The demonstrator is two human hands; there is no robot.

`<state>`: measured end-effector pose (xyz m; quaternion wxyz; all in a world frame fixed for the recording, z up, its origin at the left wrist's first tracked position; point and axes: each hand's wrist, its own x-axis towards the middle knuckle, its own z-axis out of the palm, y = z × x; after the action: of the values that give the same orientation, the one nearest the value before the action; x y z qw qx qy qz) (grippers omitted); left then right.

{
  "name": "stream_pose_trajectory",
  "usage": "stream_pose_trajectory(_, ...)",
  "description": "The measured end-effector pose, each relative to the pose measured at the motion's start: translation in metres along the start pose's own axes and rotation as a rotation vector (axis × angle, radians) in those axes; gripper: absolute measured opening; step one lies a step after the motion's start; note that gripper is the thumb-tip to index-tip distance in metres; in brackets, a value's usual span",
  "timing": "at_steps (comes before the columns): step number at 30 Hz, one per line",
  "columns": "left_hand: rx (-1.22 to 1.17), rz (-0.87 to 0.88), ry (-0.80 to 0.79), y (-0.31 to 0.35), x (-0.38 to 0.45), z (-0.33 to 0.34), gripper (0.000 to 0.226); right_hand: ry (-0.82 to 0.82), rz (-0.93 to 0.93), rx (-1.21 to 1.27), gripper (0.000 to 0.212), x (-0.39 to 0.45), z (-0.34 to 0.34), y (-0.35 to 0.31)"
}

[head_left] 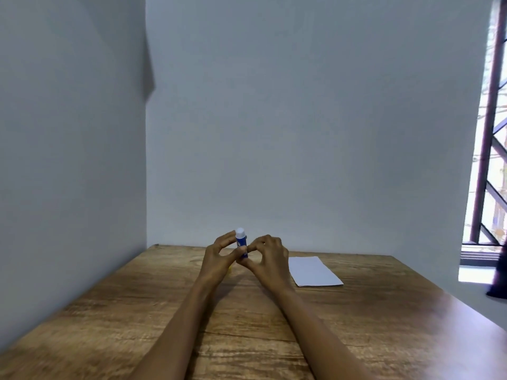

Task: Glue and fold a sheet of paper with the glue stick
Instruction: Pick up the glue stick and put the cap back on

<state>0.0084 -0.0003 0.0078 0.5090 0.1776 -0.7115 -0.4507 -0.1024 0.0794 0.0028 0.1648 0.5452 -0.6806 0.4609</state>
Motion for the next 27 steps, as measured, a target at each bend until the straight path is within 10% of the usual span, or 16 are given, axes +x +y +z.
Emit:
stream_pose_trajectory(12,-0.195,-0.09,-0.065,0.006,-0.004,-0.001,0.024,-0.412,0.132,0.462,0.035,-0.01,-0.009,-0.001)
stream_pose_trajectory(20,-0.285,-0.058,-0.043,0.005,-0.003,0.003,0.021,0.056,-0.006,-0.061,0.036,-0.001,0.003,-0.005)
stream_pose_trajectory(27,-0.268,-0.109,-0.049,0.0,-0.003,0.0,0.022,-0.219,0.019,0.227,0.03,-0.008,-0.004,0.005)
